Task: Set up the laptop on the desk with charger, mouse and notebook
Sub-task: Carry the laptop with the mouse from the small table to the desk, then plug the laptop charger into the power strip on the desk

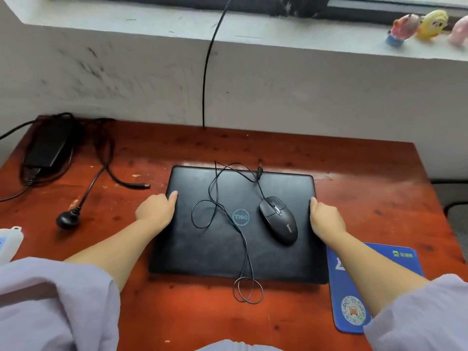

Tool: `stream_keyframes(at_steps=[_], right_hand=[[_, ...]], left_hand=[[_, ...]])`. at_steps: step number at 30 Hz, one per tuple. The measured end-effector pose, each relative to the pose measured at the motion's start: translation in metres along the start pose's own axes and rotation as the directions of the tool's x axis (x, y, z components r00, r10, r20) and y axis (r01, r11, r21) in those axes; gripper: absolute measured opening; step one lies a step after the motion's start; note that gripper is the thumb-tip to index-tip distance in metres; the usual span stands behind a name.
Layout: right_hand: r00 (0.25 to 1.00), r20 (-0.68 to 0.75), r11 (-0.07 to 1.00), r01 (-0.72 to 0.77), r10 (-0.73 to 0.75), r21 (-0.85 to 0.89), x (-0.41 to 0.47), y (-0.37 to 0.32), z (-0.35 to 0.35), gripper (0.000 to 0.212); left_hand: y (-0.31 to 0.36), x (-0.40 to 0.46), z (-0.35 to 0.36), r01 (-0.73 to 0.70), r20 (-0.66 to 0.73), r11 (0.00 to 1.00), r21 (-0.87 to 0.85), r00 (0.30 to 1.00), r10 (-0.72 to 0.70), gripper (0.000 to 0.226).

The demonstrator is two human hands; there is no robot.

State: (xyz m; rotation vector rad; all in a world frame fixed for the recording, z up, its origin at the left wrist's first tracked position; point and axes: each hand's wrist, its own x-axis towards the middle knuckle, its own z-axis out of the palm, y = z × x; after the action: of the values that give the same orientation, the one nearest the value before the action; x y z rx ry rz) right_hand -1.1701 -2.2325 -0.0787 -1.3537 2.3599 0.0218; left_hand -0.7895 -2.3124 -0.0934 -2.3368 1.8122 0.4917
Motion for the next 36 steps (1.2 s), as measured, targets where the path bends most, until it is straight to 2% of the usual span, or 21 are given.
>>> stream_keyframes(at_steps=[3,8,11,13,17,21,24,26,27,28,30,33,36], right_hand=[[0.999,0.010,0.997,0.050,-0.049,-0.061,-0.001,0.002,-0.002,0.039],[0.997,0.049,0.995,0.067,-0.063,-0.071,0.000,-0.002,-0.005,0.030],[0.997,-0.082,0.999,0.006,-0.002,0.041,0.003,-0.014,-0.016,0.032],[0.978,-0.206,0.989,-0.013,0.043,0.147,0.004,-0.033,-0.028,0.030],[0.943,-0.322,0.965,0.153,-0.078,0.215,0.001,-0.094,-0.044,0.028],[0.894,-0.376,0.918,0.339,-0.244,0.208,-0.016,-0.179,-0.032,0.026],[0.784,-0.444,0.850,0.520,-0.434,0.089,-0.033,-0.241,-0.014,0.022],[0.681,-0.416,0.755,0.656,-0.602,-0.019,-0.041,-0.276,0.000,0.018],[0.649,-0.373,0.715,0.696,-0.663,-0.061,-0.041,-0.291,0.007,0.017],[0.647,-0.306,0.698,0.710,-0.698,-0.090,-0.039,-0.303,0.015,0.018],[0.703,-0.162,0.721,0.681,-0.692,-0.125,-0.032,-0.320,0.031,0.023],[0.806,-0.024,0.798,0.580,-0.591,-0.164,-0.012,-0.327,0.049,0.029],[0.834,0.041,0.820,0.549,-0.550,-0.161,0.004,-0.326,0.055,0.035]], left_hand=[[-0.001,-0.004,-0.002,0.006,0.059,1.000,0.000,0.998,-0.006,0.060],[-0.004,-0.017,-0.006,0.041,0.171,0.991,-0.125,0.985,-0.019,0.055],[-0.012,-0.021,-0.010,-0.002,0.180,0.989,-0.145,0.983,0.028,0.049],[-0.020,-0.021,-0.015,-0.052,0.126,0.986,-0.161,0.989,0.072,0.039],[-0.041,-0.008,-0.032,-0.158,-0.030,0.978,-0.136,0.987,0.156,0.024],[-0.061,0.020,-0.050,-0.348,-0.136,0.937,-0.034,0.931,0.340,0.022],[-0.076,0.045,-0.055,-0.468,-0.134,0.866,0.174,0.860,0.492,0.029],[-0.087,0.060,-0.054,-0.536,-0.090,0.800,0.271,0.813,0.575,0.032],[-0.092,0.067,-0.052,-0.567,-0.059,0.771,0.290,0.793,0.606,0.033],[-0.096,0.072,-0.051,-0.596,-0.028,0.747,0.295,0.776,0.630,0.033],[-0.101,0.080,-0.048,-0.636,0.008,0.722,0.272,0.752,0.660,0.030],[-0.100,0.090,-0.046,-0.680,-0.005,0.706,0.196,0.719,0.695,0.021],[-0.092,0.095,-0.046,-0.716,-0.052,0.695,0.059,0.694,0.719,0.018]])
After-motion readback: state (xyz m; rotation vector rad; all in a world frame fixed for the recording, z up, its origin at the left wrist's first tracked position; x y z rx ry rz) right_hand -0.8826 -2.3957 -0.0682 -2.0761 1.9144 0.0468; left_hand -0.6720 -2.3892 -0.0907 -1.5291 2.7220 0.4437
